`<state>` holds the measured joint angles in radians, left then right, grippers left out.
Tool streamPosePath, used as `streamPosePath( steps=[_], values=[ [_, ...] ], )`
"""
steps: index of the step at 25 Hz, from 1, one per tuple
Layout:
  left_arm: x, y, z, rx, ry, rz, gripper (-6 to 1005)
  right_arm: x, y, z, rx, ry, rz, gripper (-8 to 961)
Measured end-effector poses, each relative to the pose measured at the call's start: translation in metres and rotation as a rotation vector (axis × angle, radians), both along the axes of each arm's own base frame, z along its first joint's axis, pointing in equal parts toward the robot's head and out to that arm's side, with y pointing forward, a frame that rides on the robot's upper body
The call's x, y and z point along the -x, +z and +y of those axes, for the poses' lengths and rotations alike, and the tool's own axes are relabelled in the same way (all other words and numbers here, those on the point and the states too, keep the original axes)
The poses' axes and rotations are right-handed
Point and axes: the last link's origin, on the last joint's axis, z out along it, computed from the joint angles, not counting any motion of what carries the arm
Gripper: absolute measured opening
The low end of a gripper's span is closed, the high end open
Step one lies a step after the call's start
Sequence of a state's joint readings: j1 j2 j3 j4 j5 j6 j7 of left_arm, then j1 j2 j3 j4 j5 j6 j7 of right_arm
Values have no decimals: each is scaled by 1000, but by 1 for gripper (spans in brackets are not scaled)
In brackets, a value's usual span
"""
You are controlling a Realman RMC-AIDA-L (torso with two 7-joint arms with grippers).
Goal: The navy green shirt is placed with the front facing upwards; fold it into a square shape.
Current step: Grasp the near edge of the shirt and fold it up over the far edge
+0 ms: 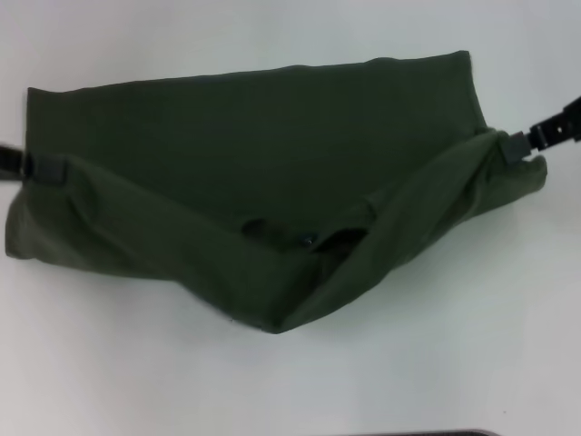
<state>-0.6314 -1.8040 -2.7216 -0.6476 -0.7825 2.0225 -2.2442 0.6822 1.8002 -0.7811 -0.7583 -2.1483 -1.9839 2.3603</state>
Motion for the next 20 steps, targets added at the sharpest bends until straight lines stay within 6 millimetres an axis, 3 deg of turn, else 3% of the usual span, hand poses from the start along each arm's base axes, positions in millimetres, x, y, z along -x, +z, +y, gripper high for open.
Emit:
streamPosePath(
  steps=[4,10,20],
  values=[
    [2,5,8,-77,50,-24,40,-7,-1,-4,3,-24,-15,42],
    [6,-5,25,-150,155,4,42,-12,5,3,-78,-68,7,45],
    [-4,-35,65,-295,245,32,44,1,-16,48,-253,-107,-7,50]
  ],
)
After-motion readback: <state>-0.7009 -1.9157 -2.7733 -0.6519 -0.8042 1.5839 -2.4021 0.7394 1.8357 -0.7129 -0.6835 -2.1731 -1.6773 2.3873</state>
